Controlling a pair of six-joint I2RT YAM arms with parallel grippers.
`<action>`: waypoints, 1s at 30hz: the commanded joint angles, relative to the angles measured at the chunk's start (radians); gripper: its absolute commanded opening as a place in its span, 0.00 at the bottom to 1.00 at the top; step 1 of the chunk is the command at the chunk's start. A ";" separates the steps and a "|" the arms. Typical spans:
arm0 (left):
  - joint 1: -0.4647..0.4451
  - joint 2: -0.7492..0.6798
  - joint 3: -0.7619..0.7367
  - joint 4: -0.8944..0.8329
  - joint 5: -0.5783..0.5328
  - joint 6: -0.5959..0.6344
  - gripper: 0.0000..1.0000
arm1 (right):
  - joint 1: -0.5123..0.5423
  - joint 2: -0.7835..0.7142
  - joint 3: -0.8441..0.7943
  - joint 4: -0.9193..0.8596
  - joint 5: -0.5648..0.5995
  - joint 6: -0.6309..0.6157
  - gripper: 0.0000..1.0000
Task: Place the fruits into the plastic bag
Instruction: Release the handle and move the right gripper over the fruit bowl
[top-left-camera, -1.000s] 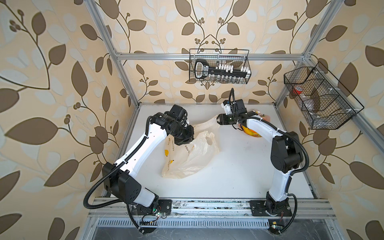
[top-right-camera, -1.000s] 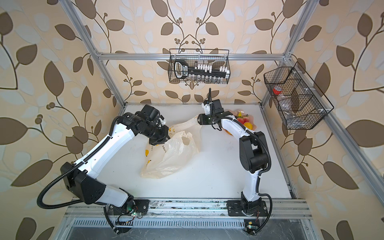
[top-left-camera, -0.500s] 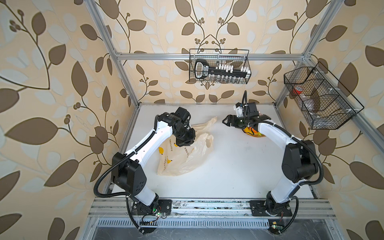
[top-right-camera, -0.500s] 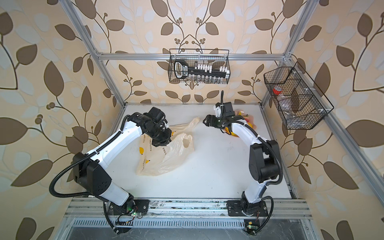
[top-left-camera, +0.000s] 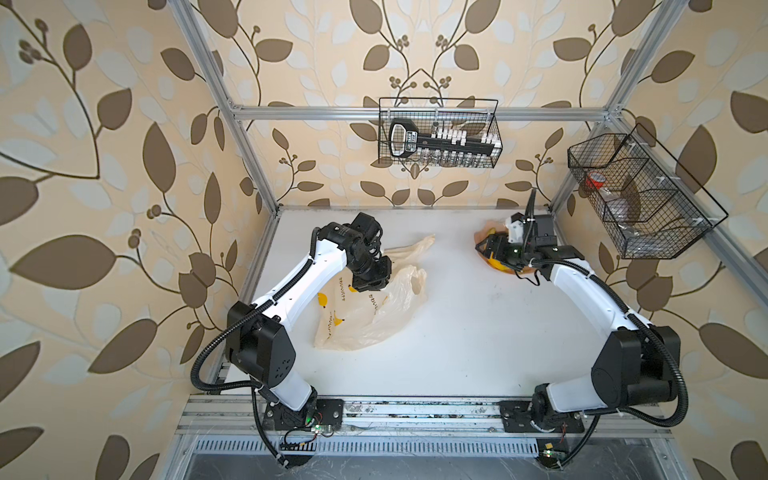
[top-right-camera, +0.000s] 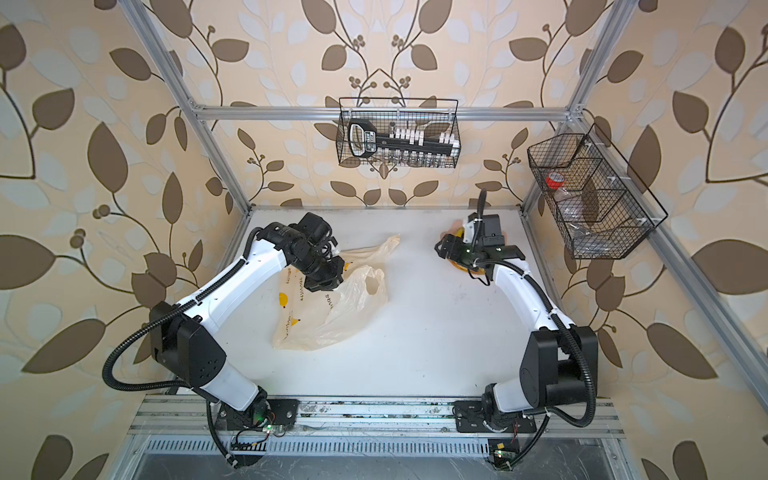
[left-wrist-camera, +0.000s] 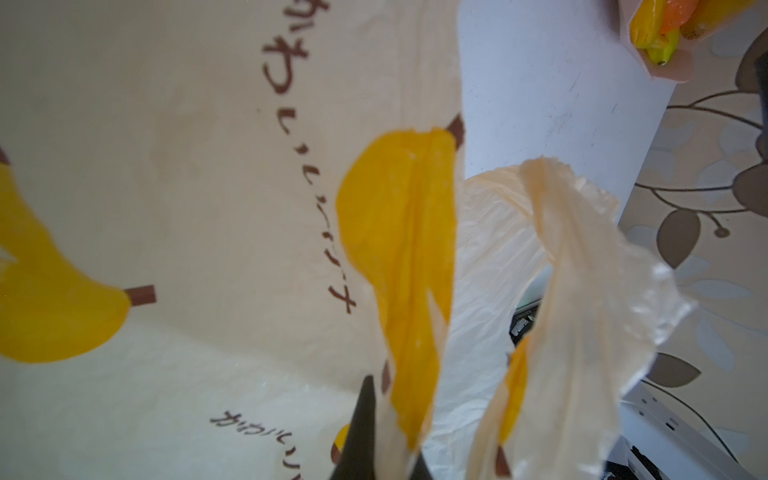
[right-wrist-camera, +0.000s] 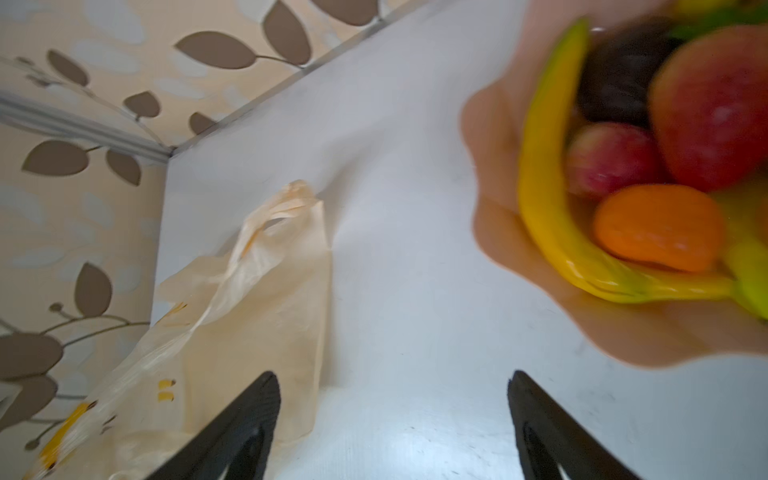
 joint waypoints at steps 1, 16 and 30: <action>-0.005 -0.011 0.029 -0.022 0.027 0.031 0.00 | -0.073 -0.030 -0.004 -0.061 0.104 0.004 0.86; -0.005 -0.038 0.029 0.004 0.046 0.054 0.00 | -0.203 0.161 0.157 -0.126 0.303 -0.114 0.89; -0.005 -0.037 0.036 0.001 0.048 0.057 0.00 | -0.215 0.453 0.382 -0.149 0.330 -0.119 0.90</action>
